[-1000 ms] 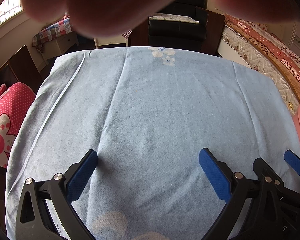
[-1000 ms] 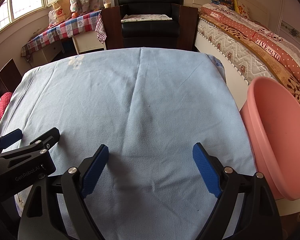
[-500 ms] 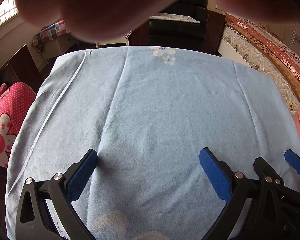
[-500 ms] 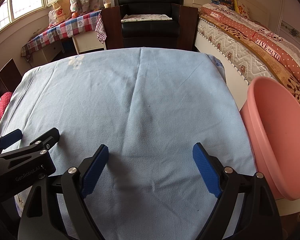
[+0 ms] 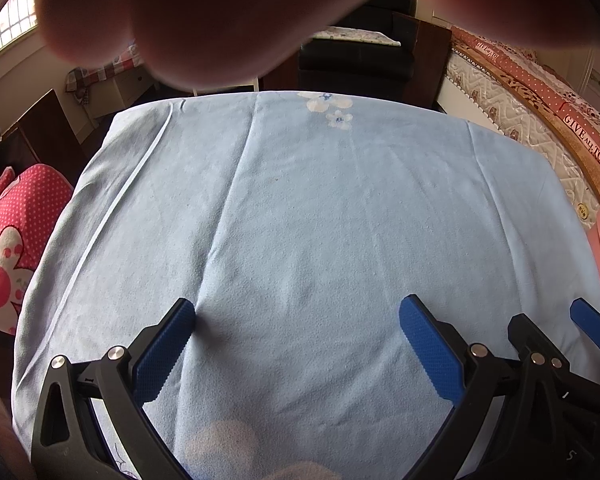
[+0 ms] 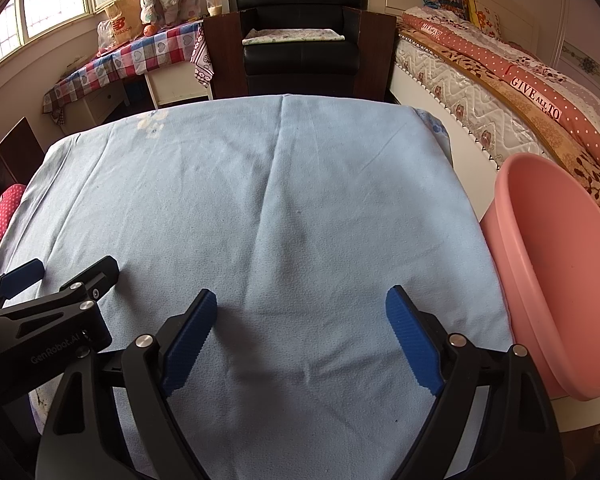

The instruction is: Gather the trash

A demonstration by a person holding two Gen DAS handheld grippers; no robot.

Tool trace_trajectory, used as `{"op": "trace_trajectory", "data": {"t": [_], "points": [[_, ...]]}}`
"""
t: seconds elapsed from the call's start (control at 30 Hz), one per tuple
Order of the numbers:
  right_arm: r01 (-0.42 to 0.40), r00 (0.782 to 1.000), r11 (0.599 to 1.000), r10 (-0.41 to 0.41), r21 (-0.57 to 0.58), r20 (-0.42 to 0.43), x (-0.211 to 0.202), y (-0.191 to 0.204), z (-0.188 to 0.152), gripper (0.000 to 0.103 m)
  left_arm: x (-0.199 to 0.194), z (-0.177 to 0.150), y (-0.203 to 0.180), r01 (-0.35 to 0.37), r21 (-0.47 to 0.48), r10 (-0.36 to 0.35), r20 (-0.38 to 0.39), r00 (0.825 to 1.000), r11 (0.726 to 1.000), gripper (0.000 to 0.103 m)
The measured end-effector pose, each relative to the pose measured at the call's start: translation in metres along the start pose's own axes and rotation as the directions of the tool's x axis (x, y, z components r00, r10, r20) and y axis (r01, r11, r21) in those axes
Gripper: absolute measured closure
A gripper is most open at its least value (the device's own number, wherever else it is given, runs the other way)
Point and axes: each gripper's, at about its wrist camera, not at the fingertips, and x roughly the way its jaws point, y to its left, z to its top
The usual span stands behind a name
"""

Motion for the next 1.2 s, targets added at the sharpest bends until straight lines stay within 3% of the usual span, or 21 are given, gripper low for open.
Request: {"op": "trace_trajectory", "data": {"t": [1.2], "points": [[0.000,1.000,1.000,0.000,0.001,0.002,0.0006,0.0009,-0.0011,0.016,-0.0018,0.0001,-0.0022,-0.003,-0.001,0.003,0.003,1.000,1.000,0.003]]}}
